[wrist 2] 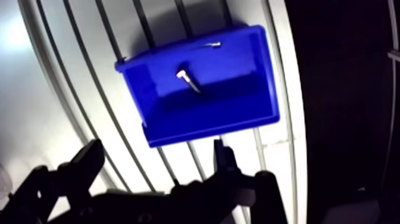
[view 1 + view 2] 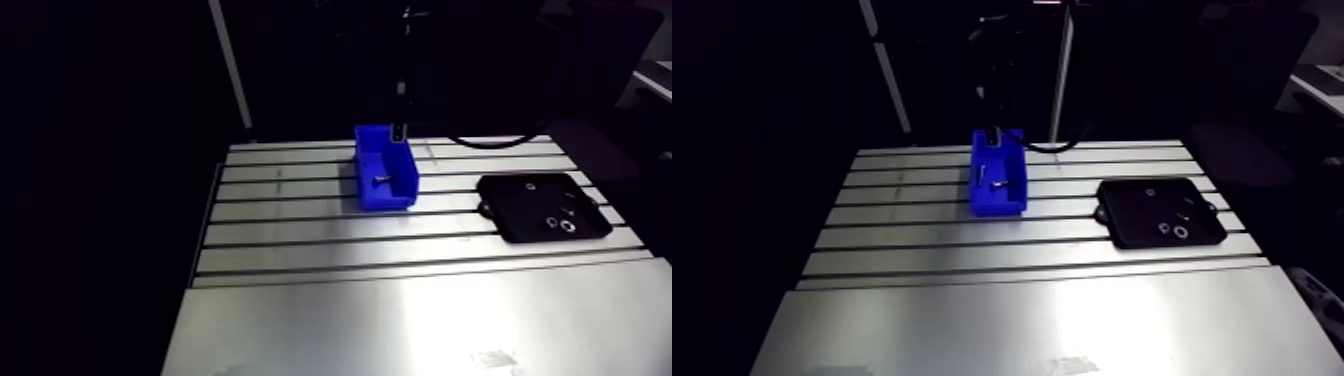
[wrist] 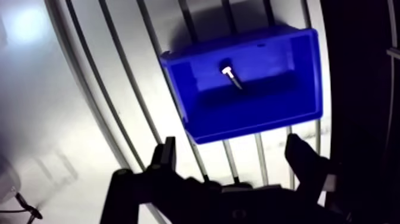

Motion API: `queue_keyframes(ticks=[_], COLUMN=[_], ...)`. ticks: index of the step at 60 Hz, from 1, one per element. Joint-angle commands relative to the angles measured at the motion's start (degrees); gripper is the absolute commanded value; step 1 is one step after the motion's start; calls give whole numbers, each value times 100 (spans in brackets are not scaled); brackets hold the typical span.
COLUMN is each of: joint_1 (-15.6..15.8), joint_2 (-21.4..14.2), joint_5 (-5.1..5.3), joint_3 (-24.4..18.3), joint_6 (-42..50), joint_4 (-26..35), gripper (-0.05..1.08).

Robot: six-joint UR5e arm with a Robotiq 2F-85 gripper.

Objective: Pick up the M10 bolt from the tray and put it into the blue bin.

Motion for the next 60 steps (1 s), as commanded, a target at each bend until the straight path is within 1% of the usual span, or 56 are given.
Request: queue_keyframes(ticks=[1,3,4,5,6,7,8,9,10,13,16,19,26,38,45,46,47,48,50,52,53,54,55,56,57,58,59,60], joint_1=[-11,-60,-60,-110,-110,-147,-147,-190,-190,-229,-254,-364,-417,-407,-432,-435,-435,-435,-435,-435,-442,-442,-451,-451,-445,-445,-444,-444], joint_2=[-384,-395,-395,-418,-418,-459,-459,-488,-488,-533,-559,-595,-622,-686,-758,-814,-814,-832,-868,-868,-908,-908,-958,-958,-1011,-1011,-1056,-1108], joint_5=[7,-10,-10,-12,-12,-5,-5,-4,-4,4,-10,-13,-13,31,49,90,90,115,191,191,242,242,294,294,347,347,392,414], joint_3=[-934,-1073,-1073,-1133,-1133,-1165,-1165,-1192,-1192,-1236,-1277,-1318,-1403,-1596,-1618,-1610,-1610,-1610,-1610,-1610,-1610,-1610,-1602,-1602,-1586,-1586,-1554,-1519], joint_6=[3493,4391,4391,4755,4755,5026,5026,5298,5298,5722,5926,6349,6743,6959,6934,6936,6936,6937,6962,6962,6964,6964,6971,6971,6987,6987,6990,6998], joint_4=[1344,1470,1470,1532,1532,1578,1578,1615,1615,1620,1637,1648,1838,2236,2281,2289,2289,2305,2363,2363,2398,2398,2433,2433,2461,2461,2457,2450], gripper=[1,1,1,1,1,1,1,1,1,1,1,1,1,1,1,1,1,1,1,1,1,1,1,1,1,1,1,1])
